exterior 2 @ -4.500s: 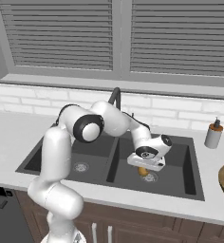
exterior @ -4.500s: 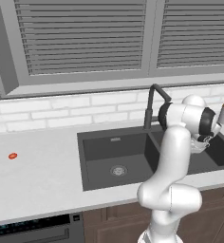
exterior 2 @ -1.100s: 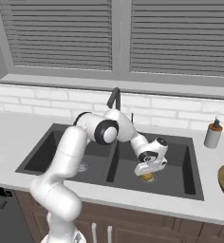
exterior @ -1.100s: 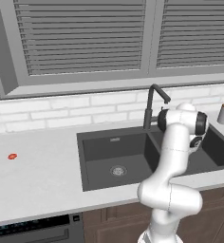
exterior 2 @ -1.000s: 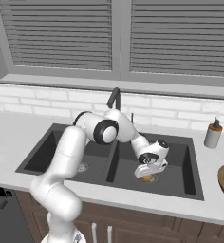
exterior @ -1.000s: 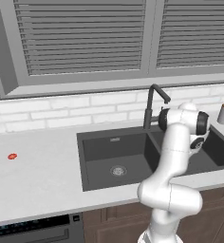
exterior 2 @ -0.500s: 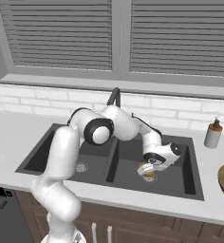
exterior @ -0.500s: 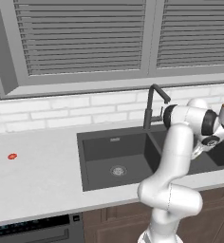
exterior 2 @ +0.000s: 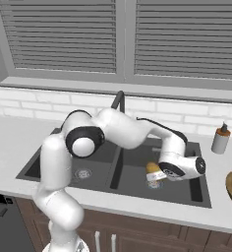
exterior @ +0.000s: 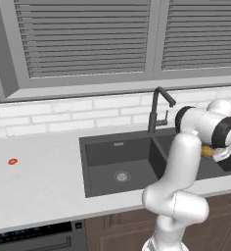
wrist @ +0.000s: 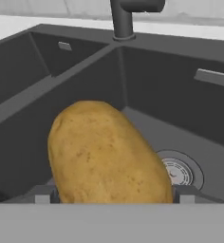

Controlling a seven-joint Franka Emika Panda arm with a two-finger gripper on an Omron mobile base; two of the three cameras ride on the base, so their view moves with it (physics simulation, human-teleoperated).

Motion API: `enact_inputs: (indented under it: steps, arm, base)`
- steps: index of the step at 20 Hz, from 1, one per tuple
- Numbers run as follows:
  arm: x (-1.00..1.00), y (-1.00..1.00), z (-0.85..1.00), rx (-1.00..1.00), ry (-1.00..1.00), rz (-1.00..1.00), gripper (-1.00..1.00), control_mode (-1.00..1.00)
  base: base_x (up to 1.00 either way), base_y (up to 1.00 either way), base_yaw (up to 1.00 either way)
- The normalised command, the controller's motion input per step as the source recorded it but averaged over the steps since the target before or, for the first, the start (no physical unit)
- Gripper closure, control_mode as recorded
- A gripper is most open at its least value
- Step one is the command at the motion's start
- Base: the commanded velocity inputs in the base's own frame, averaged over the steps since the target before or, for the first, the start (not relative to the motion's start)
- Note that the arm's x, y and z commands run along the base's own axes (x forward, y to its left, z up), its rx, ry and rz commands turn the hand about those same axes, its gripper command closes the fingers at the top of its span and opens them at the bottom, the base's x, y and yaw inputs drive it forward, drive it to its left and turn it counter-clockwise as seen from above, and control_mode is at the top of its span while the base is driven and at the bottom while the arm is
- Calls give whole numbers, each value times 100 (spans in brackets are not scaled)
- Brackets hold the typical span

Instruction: Pick the potato from the sink and place it in the bowl. Then pick the bowl and place it in the microwave. Then close the microwave door and press the start button.

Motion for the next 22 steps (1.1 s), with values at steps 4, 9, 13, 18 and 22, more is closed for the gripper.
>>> enact_inputs:
  steps: [4,9,13,18,22]
  arm:
    - [-62,30,100,2,-11,-16,100,-100]
    - [-74,50,70,0,-11,-27,100,-100]
    - [-36,57,64,-5,-1,-39,100,-100]
    - [0,59,88,-2,3,-33,100,-100]
    - [0,50,92,0,20,-23,100,-100]
  base:
    - [0,0,0]
    - [0,0,0]
    - [0,0,0]
    - [0,0,0]
    - [0,0,0]
